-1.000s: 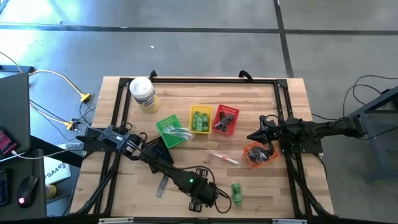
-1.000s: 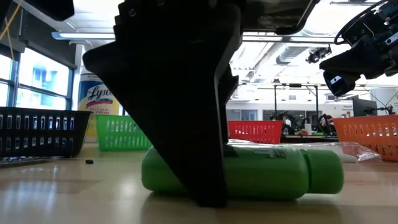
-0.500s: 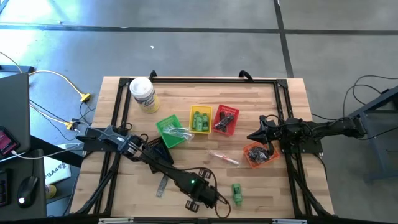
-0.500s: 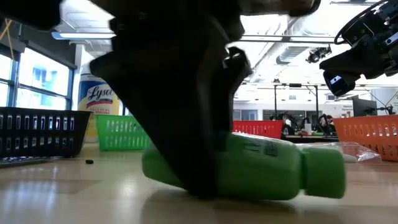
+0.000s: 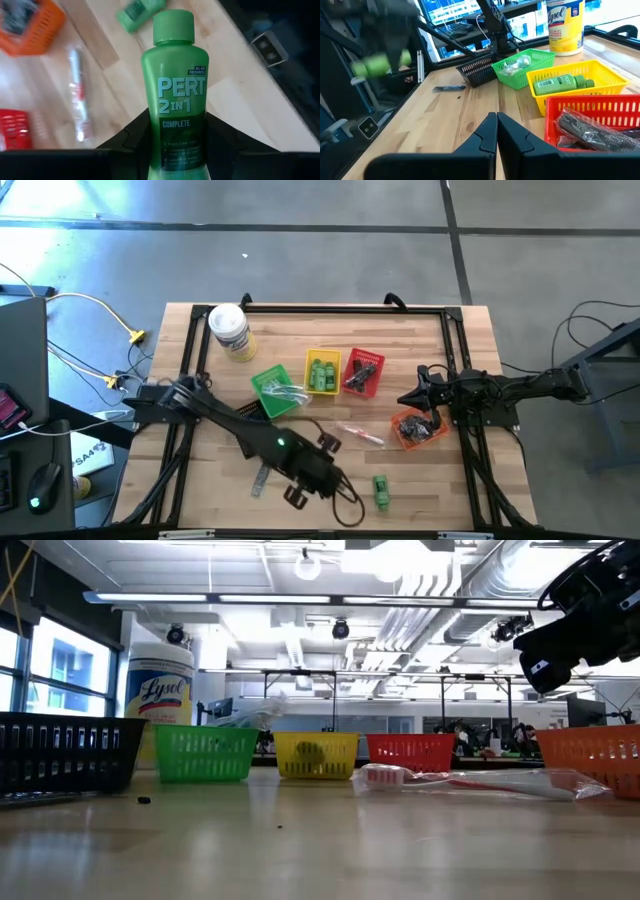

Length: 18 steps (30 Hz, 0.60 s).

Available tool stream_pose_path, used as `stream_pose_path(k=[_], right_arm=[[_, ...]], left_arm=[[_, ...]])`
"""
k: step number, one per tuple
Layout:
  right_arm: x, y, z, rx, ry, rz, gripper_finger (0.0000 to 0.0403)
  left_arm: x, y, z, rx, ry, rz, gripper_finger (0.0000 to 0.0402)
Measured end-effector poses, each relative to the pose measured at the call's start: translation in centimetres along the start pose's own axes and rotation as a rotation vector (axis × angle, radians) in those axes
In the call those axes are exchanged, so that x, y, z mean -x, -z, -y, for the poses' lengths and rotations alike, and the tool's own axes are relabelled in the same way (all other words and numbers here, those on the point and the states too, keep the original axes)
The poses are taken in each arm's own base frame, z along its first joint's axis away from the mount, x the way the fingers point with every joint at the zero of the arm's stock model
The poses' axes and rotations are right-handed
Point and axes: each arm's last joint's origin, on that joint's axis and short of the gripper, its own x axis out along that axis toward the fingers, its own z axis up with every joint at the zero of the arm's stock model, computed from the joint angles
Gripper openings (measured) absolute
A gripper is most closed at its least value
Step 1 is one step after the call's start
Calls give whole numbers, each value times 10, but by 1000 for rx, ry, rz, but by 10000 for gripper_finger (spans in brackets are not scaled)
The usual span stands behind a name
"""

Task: Pick & Place Travel size toiletries
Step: Put the green shampoo into the yellow bin

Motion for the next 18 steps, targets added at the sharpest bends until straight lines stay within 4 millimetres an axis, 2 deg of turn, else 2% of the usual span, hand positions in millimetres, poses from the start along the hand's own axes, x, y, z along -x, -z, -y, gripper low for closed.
stream_pose_path(k=[6, 9, 12, 15, 18], right_arm=[[0, 0, 0, -1, 2, 0, 2], [0, 0, 0, -2, 3, -3, 2], [0, 0, 0, 0, 2, -3, 2], [0, 0, 0, 3, -1, -4, 2], [0, 0, 0, 3, -1, -3, 2]], left_arm=[[53, 13, -27, 13, 12, 76, 130], [81, 26, -43, 39, -12, 106, 130], [105, 43, -57, 32, 12, 158, 130], [127, 62, -68, 13, 102, 301, 120], [143, 92, -78, 40, 68, 394, 114]])
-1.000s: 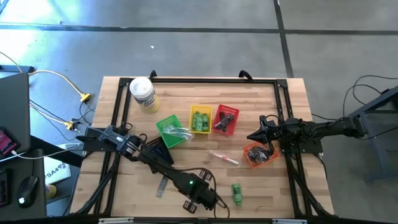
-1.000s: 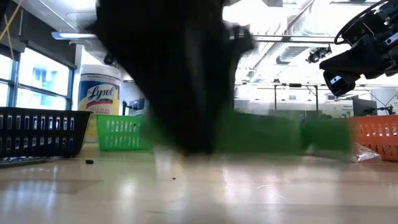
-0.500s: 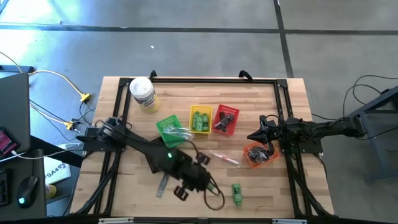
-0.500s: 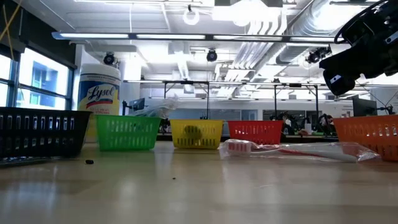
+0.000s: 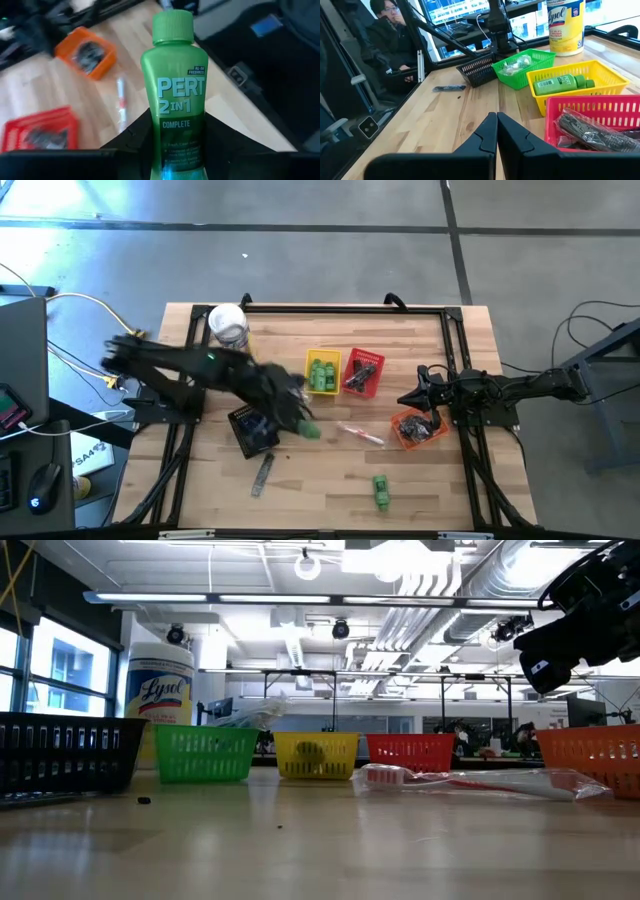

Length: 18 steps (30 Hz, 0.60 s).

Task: Pick & Place Travel size toiletries
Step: Put the green shampoo into the yellow bin

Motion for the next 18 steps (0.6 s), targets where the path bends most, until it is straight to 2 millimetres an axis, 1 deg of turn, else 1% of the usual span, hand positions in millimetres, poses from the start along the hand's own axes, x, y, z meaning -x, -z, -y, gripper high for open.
stream_pose_path(k=[3, 8, 13, 18], right_arm=[[0, 0, 0, 0, 0, 1, 2], [0, -1, 0, 0, -2, 15, 2], [0, -4, -1, 2, -6, 40, 2], [0, -6, -1, 2, -12, 62, 2]], left_arm=[[18, 33, -6, 23, -65, 55, 116], [45, 93, -3, 60, -183, 181, 118], [57, 147, 8, 113, -278, 309, 119], [60, 189, 20, 143, -349, 421, 119]])
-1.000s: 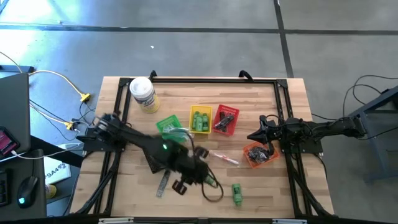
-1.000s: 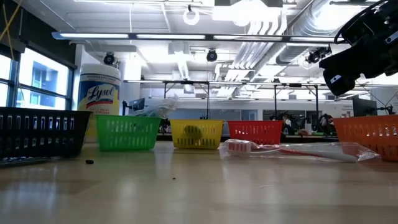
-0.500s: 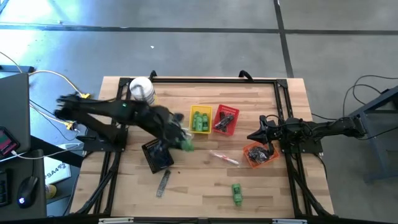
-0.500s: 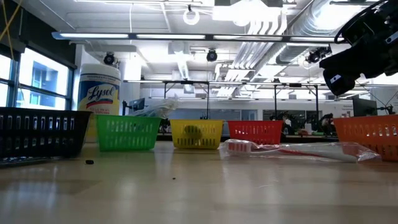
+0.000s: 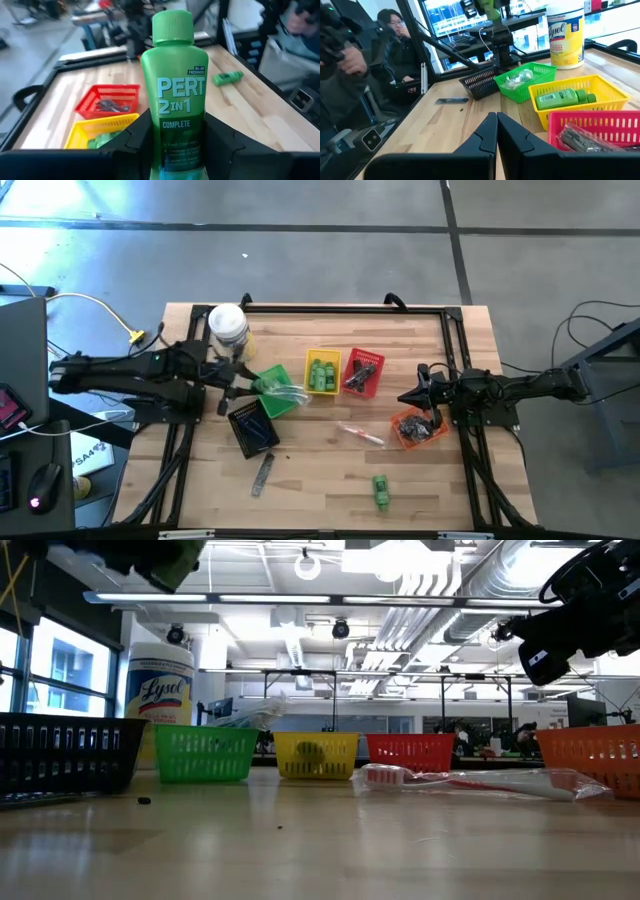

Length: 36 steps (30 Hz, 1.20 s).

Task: Pick & Place Travel size toiletries
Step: Put the green shampoo into the yellow bin

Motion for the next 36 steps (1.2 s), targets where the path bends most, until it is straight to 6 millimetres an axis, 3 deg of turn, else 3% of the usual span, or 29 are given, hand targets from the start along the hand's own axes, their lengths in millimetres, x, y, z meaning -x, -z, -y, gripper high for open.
stream_pose_path(k=[12, 25, 36], right_arm=[[0, 0, 0, -7, -1, 3, 2], [0, 0, 0, -3, 2, 4, 2], [0, 0, 0, -1, 5, 4, 2]], left_arm=[[34, 47, 4, 175, -190, 222, 119], [15, 107, 7, 251, -279, 283, 120], [12, 116, 7, 245, -288, 268, 120]])
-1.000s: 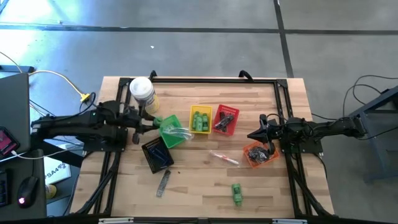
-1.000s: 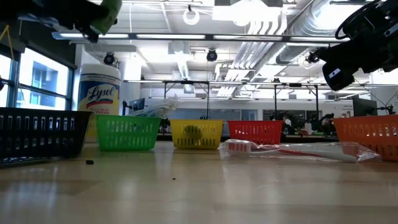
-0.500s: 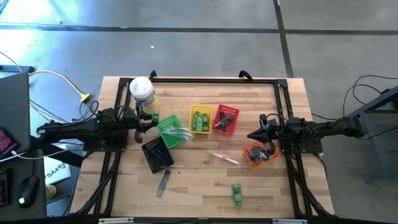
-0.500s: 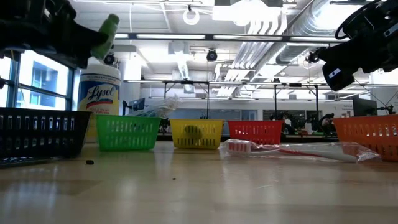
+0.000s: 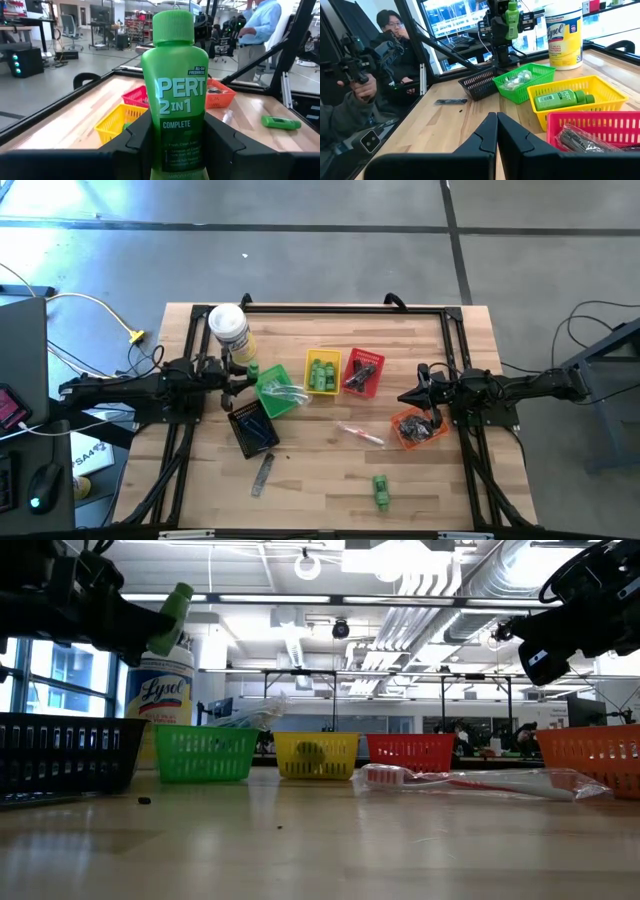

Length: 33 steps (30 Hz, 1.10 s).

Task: Pick & Place Travel size toiletries
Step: Put the green shampoo into the yellow bin

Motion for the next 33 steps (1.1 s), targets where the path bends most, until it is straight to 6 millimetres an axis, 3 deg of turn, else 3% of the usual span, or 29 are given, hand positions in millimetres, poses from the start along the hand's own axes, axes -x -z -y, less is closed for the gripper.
stream_pose_path(k=[33], right_arm=[[0, -4, 0, -34, 37, 51, 2]], left_arm=[[0, 7, -1, 61, -26, -58, 120]])
